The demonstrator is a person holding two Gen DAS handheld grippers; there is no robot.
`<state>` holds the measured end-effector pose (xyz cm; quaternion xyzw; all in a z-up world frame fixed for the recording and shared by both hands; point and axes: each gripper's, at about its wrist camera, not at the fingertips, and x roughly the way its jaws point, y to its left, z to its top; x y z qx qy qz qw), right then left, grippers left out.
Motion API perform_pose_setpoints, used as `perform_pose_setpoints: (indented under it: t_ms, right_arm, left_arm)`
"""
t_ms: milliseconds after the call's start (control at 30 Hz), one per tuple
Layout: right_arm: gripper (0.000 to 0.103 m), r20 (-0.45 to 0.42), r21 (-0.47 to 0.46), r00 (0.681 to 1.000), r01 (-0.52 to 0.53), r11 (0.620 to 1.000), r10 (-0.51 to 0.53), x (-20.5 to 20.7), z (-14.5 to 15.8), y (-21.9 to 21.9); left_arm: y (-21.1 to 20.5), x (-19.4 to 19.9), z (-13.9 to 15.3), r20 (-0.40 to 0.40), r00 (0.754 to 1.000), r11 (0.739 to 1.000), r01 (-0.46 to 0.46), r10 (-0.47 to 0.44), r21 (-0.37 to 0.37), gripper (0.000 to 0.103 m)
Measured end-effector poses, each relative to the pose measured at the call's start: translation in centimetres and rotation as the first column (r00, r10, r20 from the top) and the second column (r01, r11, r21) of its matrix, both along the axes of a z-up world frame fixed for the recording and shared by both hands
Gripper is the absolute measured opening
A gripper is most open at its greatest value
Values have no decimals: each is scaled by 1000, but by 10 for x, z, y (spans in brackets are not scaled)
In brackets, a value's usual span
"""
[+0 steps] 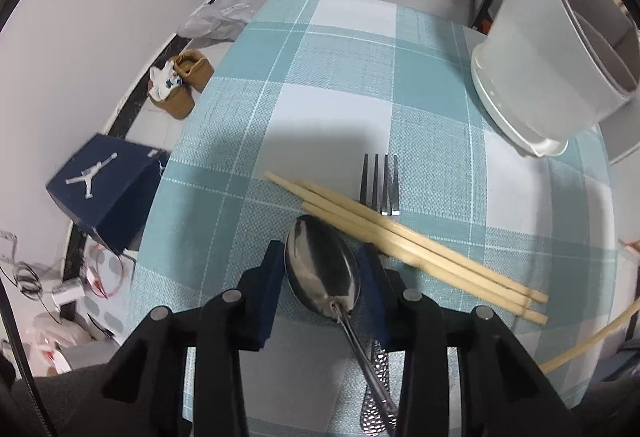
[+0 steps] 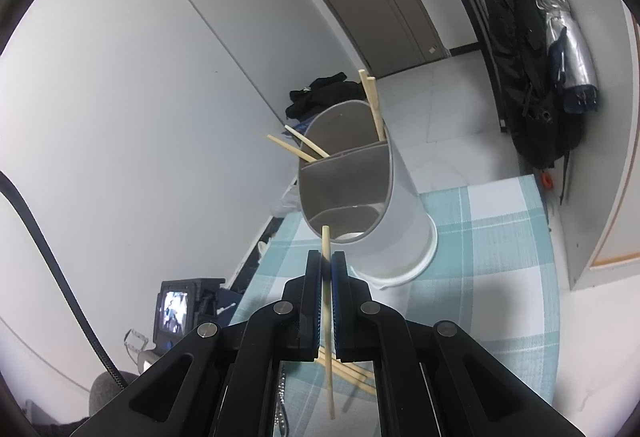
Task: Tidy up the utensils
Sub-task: 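Grasp the metal spoon with the left gripper while the right gripper lifts its chopstick, then carry the held spoon and chopstick up over the white holder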
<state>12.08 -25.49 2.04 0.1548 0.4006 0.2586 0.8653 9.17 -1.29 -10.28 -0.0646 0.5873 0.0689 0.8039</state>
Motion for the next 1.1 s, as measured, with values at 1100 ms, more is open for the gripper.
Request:
perform_pose_setpoints:
  t_ms: [1100]
  right_arm:
    - [4,75,-127,997,-19,992,29,-23,0,25]
  left_arm:
    - [3,-45,81,466,884,984,121,-48,-128,30]
